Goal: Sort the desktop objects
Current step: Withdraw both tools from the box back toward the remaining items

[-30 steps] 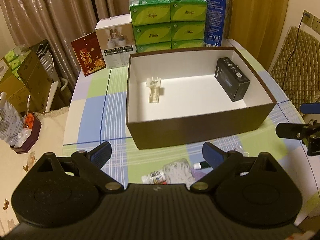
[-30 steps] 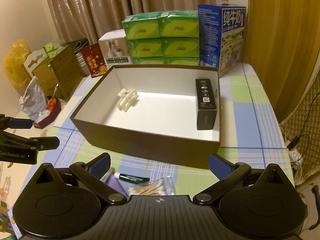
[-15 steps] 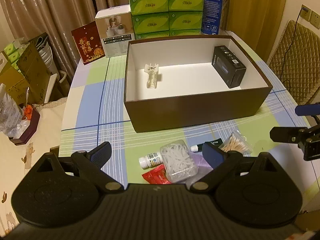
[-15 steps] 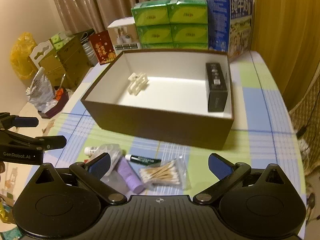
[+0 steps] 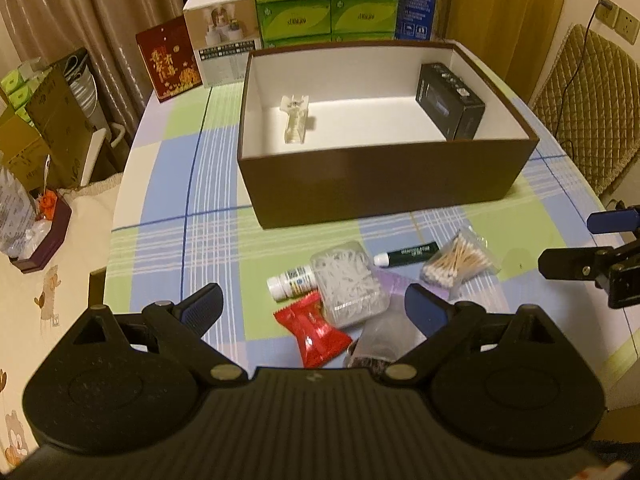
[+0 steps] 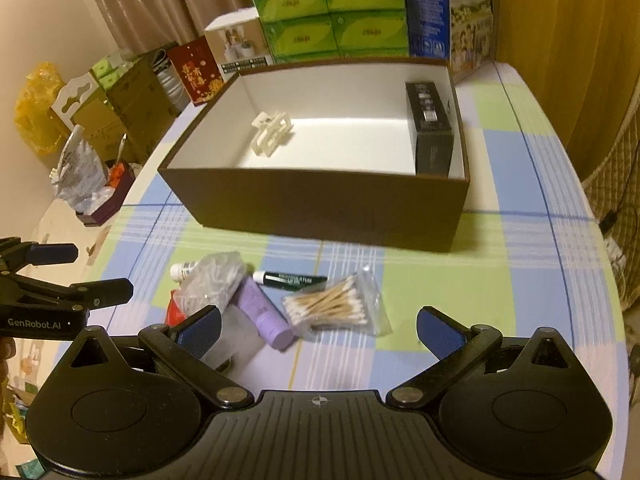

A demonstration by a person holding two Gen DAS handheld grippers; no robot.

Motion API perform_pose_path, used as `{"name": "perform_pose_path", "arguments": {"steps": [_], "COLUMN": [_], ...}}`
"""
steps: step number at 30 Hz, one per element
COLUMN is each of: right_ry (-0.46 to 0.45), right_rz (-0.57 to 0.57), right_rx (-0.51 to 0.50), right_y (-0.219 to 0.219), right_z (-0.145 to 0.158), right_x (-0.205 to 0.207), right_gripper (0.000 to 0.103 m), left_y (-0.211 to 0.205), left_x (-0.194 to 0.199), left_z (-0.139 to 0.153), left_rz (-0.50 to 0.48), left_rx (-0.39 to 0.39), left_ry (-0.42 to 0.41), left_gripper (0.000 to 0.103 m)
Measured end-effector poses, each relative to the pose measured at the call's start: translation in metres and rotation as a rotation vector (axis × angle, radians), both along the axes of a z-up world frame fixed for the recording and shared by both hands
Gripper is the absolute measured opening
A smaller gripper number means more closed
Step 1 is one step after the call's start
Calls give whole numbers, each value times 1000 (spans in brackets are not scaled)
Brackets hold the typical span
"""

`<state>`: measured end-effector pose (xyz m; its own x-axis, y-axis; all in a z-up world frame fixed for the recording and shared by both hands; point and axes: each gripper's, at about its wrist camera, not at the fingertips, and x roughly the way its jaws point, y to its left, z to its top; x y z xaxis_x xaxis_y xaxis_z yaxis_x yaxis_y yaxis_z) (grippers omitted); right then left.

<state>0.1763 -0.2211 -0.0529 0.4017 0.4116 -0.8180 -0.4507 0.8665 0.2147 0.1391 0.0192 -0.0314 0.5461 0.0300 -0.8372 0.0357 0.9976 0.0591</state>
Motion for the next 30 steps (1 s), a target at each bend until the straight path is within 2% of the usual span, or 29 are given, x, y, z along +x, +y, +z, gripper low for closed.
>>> {"name": "perform_pose_path", "arguments": {"steps": [13, 30], "right_ry": [98, 122], "right_rz": [-26, -60], "right_rx": [-9, -18], "right_y": [-2, 2], "right_z": [-25, -41], "right_x": [-12, -9], "right_gripper": [101, 101], "left_y": [9, 21], "left_x": [-14, -12], "left_z": [-18, -29], "left_rz": [0, 4], "left_rx": [-22, -29], "left_ry": [57, 66], "left_gripper": [96, 96]}}
